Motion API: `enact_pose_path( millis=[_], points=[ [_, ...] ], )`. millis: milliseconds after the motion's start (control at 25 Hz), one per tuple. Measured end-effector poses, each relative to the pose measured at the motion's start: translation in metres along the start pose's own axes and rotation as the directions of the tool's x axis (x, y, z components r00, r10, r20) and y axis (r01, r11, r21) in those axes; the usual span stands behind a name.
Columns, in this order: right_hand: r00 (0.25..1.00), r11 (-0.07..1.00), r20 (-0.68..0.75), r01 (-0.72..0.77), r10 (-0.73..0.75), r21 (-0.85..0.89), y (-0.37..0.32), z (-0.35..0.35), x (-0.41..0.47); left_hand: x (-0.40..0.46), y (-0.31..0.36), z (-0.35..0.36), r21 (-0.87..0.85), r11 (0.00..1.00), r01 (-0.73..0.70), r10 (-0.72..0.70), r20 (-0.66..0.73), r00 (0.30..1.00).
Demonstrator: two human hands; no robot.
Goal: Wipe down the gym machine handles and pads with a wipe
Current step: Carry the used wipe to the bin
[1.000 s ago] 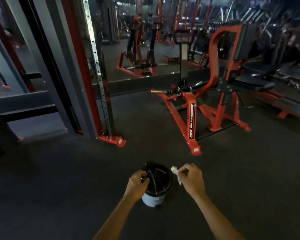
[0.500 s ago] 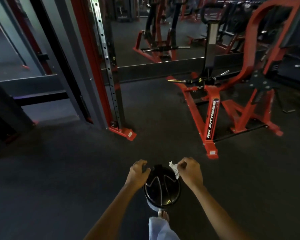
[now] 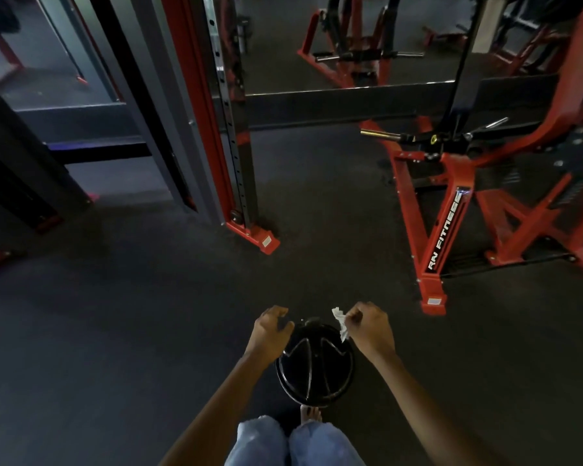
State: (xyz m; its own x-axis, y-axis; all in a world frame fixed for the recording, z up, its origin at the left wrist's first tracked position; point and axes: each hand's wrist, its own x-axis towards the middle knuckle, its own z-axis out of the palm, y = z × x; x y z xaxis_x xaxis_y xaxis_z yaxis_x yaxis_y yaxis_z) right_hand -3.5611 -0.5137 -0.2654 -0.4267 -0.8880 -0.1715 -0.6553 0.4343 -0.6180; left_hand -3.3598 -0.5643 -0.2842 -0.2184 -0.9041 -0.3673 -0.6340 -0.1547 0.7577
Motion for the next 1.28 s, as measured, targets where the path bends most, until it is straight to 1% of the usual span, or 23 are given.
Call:
enact_pose_path(
  millis=[80,240,560,840,1120,1280],
  points=[
    [1.000,0.999,0.006,-0.031,0.031,-0.013,0.002,0.003,0.000,0.006,-0.001,0.001,0.008,1.000,0.002,-0.002,0.011,1.000],
    [0.998,0.998,0.046,-0.047,0.049,-0.044,0.005,0.010,-0.002,0.014,0.002,0.002,-0.003,1.000,-0.014,0.014,0.024,1.000],
    [0.993,0.991,0.070,-0.089,0.097,-0.103,0.012,0.023,-0.006,0.017,-0.003,0.003,0.019,0.999,-0.040,0.040,0.041,0.998],
    [0.985,0.985,0.131,-0.095,0.114,-0.146,0.015,0.028,-0.007,0.021,-0.005,-0.001,-0.006,0.999,-0.047,0.047,0.019,0.999],
    [0.982,0.981,0.150,-0.090,0.117,-0.171,0.014,0.032,-0.004,0.025,-0.004,-0.003,-0.008,0.998,-0.057,0.057,0.024,0.998],
    [0.977,0.979,0.161,-0.113,0.141,-0.169,0.016,0.035,-0.004,0.028,-0.005,-0.005,0.014,0.998,-0.069,0.068,0.025,0.997]
  ],
)
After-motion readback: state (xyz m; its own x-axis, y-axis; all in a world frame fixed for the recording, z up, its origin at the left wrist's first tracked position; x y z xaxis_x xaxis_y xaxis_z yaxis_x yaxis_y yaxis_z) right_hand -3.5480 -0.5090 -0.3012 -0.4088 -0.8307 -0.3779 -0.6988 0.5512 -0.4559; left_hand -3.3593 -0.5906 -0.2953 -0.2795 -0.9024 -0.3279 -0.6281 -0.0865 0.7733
